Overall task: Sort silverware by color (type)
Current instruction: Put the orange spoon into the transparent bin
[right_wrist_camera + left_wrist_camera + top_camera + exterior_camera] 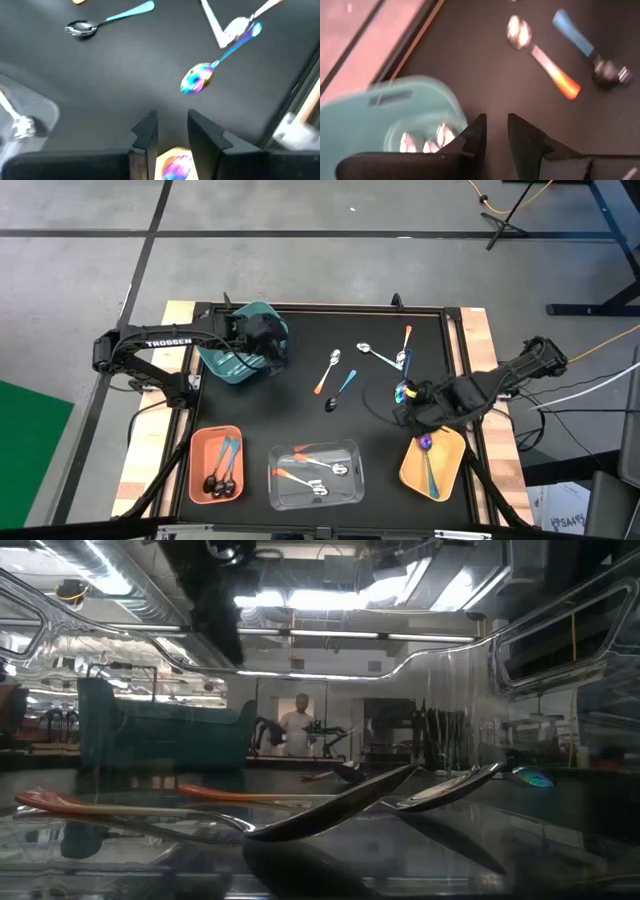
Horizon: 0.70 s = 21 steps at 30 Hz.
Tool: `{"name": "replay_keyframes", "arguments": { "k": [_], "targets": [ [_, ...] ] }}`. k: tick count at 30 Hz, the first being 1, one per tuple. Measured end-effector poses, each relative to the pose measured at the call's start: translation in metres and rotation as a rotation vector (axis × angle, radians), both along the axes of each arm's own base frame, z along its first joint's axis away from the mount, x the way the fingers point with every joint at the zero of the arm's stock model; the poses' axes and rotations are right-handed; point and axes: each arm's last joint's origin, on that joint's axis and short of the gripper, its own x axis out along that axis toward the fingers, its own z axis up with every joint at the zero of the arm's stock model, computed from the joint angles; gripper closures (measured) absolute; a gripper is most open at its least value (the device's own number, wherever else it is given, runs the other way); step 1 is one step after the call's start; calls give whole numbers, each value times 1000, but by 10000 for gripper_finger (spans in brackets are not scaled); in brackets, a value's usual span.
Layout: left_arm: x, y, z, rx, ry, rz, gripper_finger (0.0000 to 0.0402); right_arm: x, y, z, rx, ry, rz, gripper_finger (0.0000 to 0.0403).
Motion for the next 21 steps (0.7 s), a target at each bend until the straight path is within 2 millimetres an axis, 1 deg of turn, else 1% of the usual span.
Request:
{"name": "replay_keyframes", "arguments": {
  "k": [7, 13, 16, 19, 21],
  "targets": [
    [25, -10, 18, 68, -276, -57, 329, 11, -30, 0, -87, 75, 101, 311],
    [36, -20, 31, 101, -444, -97, 329, 18, -52, 0, -121, 134, 188, 311],
    [43, -26, 32, 105, -486, -119, 327, 19, -61, 0, -130, 156, 200, 311],
    [53, -31, 28, 112, -507, -145, 317, 20, -67, 0, -126, 162, 183, 311],
    [60, -33, 22, 119, -504, -161, 304, 20, -69, 0, -128, 172, 192, 311]
  ]
}}
